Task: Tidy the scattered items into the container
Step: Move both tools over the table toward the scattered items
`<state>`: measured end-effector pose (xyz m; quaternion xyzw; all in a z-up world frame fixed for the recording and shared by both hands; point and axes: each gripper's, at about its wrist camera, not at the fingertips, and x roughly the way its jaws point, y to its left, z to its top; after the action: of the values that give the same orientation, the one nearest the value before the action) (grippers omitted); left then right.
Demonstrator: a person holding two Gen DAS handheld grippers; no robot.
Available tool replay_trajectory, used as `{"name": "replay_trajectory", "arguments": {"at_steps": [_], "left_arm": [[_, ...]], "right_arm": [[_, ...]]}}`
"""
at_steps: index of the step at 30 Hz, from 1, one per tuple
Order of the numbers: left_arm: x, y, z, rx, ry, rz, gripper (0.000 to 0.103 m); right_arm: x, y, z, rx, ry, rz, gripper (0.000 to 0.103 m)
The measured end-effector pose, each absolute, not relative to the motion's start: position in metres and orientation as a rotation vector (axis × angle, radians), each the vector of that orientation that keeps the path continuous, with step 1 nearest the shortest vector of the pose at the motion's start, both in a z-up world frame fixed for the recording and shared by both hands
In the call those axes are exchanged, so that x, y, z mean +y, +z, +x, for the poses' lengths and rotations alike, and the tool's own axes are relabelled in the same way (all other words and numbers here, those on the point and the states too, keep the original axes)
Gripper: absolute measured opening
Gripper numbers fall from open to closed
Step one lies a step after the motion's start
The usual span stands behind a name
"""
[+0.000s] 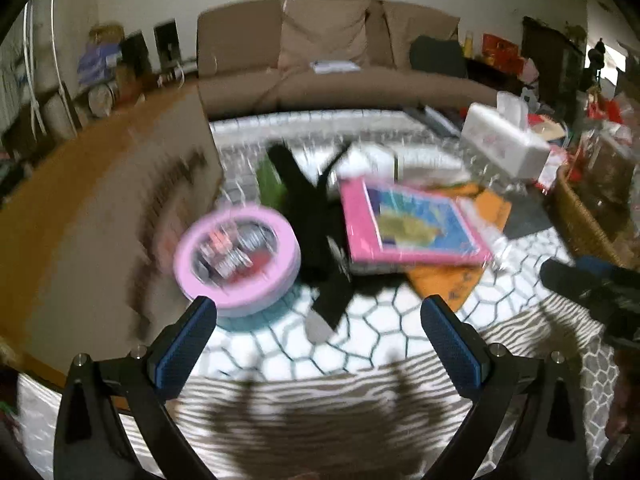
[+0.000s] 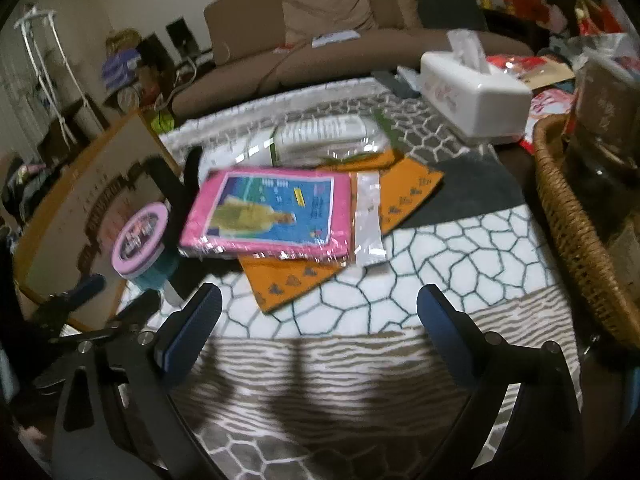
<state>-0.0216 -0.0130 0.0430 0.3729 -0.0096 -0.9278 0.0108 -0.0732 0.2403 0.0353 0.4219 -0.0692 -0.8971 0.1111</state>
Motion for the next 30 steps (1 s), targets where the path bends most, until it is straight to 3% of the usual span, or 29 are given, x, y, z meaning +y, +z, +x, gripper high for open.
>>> {"name": "replay_trajectory", "arguments": {"at_steps": [11,14,22,30], "left_arm": [[-0.031,0.130,0.022,0.069,-2.914,1.066,0.103],[-0.032,0.134,0.031,0.111,-2.912,1.149,0.103],[-0.022,0.132,0.065,-0.020,-2.903,1.160,0.103],[-0.063,0.150,0.087,0.023,-2.895,1.122,0.103]], "right_arm": [[0.230,0.103,-0.031,-0.102,-2.713,1.202,0.098],[0.228,0.123,-0.011,-0.080,-2.723,1.170,0.098],[0.230,0.159,0.028,-0.081,-2.728,1.152,0.103],[0.210,0.192,0.042,0.019,-2.692,1.120,0.103]]}}
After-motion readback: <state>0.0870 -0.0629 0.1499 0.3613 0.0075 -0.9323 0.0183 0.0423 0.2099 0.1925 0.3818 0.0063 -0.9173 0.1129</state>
